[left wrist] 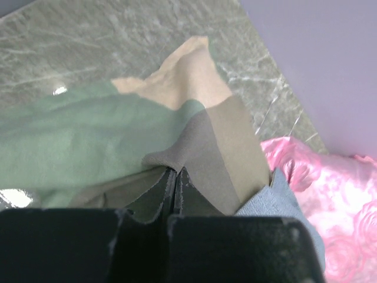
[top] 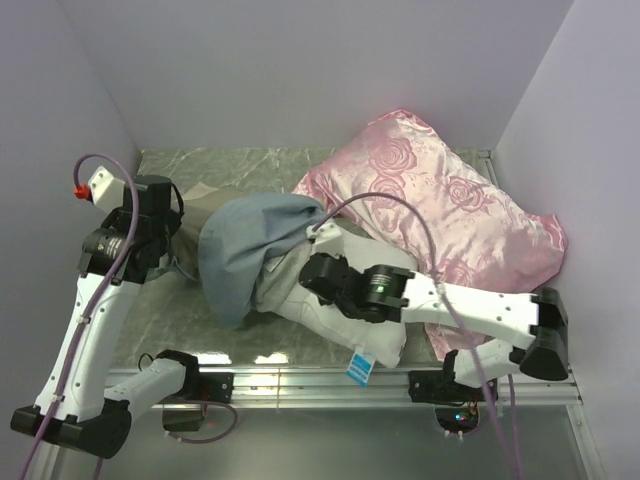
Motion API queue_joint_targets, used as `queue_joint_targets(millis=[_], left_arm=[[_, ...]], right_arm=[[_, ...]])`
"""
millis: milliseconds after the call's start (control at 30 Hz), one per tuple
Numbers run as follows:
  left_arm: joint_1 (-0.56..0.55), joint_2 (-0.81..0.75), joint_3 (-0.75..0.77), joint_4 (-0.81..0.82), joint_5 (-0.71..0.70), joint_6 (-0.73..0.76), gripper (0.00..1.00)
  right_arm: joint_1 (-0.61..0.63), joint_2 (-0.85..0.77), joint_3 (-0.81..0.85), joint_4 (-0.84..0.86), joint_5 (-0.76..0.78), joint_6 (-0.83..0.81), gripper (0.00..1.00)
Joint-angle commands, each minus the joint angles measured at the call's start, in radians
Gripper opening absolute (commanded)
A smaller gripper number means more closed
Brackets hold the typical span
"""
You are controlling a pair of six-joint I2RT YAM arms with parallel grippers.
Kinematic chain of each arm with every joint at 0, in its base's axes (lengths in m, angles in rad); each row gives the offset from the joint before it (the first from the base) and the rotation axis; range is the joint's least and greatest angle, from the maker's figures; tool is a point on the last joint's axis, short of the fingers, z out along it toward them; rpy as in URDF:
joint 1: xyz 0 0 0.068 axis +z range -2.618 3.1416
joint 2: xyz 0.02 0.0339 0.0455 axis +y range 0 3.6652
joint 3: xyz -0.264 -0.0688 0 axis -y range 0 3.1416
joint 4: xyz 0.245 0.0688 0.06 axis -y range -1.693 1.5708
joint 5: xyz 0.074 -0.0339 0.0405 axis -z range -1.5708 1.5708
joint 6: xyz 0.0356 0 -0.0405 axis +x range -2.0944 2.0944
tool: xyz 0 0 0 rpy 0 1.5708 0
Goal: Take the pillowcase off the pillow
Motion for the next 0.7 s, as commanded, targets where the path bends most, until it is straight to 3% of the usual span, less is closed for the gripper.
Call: queue_joint_targets(millis=[0, 133, 333, 533, 667], left_arm=[[0.077, 0.011, 0.102, 0.116, -0.056, 0.073, 0.0], [0.185, 0.034, 0.105, 0.165, 0.001, 0.111, 0.0], [0.44, 0.08, 0.096, 0.232, 0.199, 0.147, 0.0], [0.596, 0.138, 0.079, 0.275, 0.323, 0.176, 0.0], [0.646, 0.17, 0.062, 0.294, 0.318, 0.194, 0.0]], right_arm=[[-0.011, -0.144, 0.103, -0.228, 0.164, 0.095, 0.0], [-0.017, -0.259, 0.247, -0.327, 0.251, 0.112, 0.0], [-0.036, -0.345, 0.438, -0.406, 0.354, 0.115, 0.0], [-0.115, -0.38, 0.496, -0.383, 0.376, 0.069, 0.0], [-0.161, -0.423, 0.499, -0.345, 0.371, 0.05, 0.0]])
